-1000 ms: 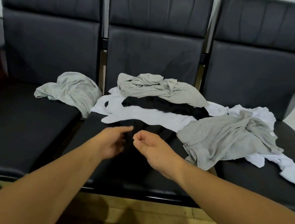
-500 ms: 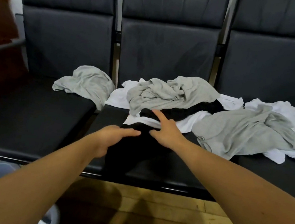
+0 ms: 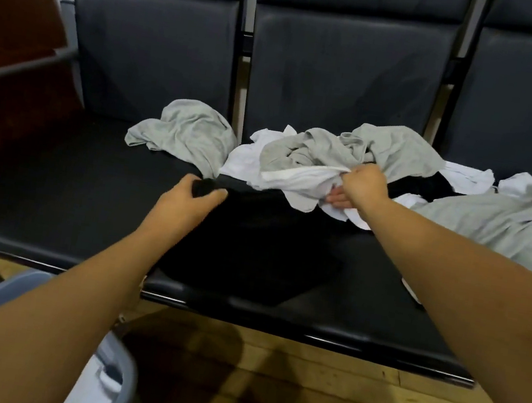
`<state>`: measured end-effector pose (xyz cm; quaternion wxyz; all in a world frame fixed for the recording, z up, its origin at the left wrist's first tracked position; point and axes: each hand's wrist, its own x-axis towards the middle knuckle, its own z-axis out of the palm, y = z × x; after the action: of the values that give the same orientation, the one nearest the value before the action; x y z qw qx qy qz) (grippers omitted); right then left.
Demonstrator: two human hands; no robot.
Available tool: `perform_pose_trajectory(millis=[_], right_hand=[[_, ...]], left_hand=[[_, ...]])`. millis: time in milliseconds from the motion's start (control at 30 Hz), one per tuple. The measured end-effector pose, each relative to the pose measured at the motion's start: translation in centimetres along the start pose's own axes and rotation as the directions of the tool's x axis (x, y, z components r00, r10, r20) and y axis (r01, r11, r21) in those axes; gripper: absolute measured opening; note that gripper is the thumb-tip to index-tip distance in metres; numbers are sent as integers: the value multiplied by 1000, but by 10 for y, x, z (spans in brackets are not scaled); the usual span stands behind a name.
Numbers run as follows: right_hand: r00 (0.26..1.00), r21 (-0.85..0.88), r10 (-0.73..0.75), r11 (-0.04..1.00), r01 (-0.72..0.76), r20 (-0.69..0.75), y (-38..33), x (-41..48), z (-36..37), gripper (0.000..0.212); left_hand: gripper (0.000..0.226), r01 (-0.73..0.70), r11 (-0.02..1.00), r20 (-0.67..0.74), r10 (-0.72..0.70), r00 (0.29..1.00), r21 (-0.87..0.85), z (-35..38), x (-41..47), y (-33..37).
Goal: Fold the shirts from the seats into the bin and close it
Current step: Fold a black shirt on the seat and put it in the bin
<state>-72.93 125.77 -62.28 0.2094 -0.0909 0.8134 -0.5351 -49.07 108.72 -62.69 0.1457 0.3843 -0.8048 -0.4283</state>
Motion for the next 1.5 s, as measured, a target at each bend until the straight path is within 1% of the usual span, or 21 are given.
perform_pose_trajectory(millis=[33, 67, 133, 167, 267, 367, 467, 533, 600, 700, 767, 833, 867, 933, 1033, 1100, 1167, 1233, 1300, 1433, 1500], right_hand=[[999, 93, 42, 995, -39, -34, -1, 3, -1, 29], [997, 77, 23, 997, -17, -73, 1, 7, 1, 22], [983, -194, -153, 972, 131, -99, 16, 11, 8, 8], [970, -322, -231, 926, 197, -70, 25, 10, 13, 11], [894, -428, -427, 788, 443, 137, 41, -15, 30, 28], [769, -512, -486, 574, 639, 415, 56, -26, 45, 49], [826, -629, -365, 536, 564, 430, 71, -12, 53, 46], [844, -701, -327, 470, 536, 425, 73, -5, 57, 47], [873, -728, -298, 482, 487, 386, 69, 1, 58, 48], [930, -720, -228, 588, 368, 289, 56, 19, 56, 54], [937, -739, -195, 577, 348, 290, 54, 34, 53, 69], [935, -732, -156, 586, 347, 318, 58, 44, 54, 75], [932, -720, -145, 600, 350, 332, 58, 38, 55, 71], [921, -686, -155, 625, 372, 358, 53, 17, 58, 60], [912, -573, -162, 733, 367, 376, 37, -25, 54, 47], [918, -326, -113, 913, 247, 381, 28, -55, 46, 14], [856, 4, 7, 1000, -11, 517, 18, -83, 35, 12], [783, 208, 9, 962, -176, 622, 9, -104, 20, 20], [770, 273, -1, 935, -224, 638, -2, -125, 5, 32], [854, 275, -40, 954, -122, 519, -17, -160, -22, 33], [888, 348, -87, 934, -86, 453, -21, -172, -39, 23]], left_hand=[[64, -64, 974, 85, 47, 995, 217, -2, -4, -5], [78, -105, 923, 180, 40, 983, 370, -2, -6, -10], [95, -178, 840, 298, 20, 954, 513, 9, -6, -17], [103, -227, 817, 328, 49, 943, 530, 18, -6, -19], [122, -283, 835, 390, 91, 916, 471, 47, -5, -17], [98, -418, 662, 416, 172, 893, 623, 62, -2, -21], [38, -539, 636, 439, 329, 836, 552, 60, 0, -16], [21, -517, 689, 446, 302, 842, 508, 52, -5, -10], [24, -437, 772, 417, 246, 875, 462, 39, -10, -5], [47, -327, 872, 441, 148, 885, 364, 15, -14, -5], [57, -198, 965, 469, 96, 878, 174, -3, -19, -8], [48, -80, 994, 405, 106, 908, -80, -18, -25, -11], [44, -32, 978, 357, 106, 928, -207, -22, -26, -11], [59, 41, 919, 303, 87, 949, -392, -25, -26, -11], [62, 93, 846, 337, 107, 935, -525, -22, -32, 1], [58, 102, 817, 364, 138, 921, -567, -20, -36, 12], [58, 83, 807, 383, 185, 905, -584, -17, -41, 21], [52, 75, 789, 411, 234, 881, -609, -10, -50, 33], [44, 45, 777, 421, 291, 859, -628, -4, -62, 46], [36, -40, 788, 409, 362, 838, -615, 3, -83, 74], [31, -92, 811, 374, 363, 853, -577, 5, -92, 86]])
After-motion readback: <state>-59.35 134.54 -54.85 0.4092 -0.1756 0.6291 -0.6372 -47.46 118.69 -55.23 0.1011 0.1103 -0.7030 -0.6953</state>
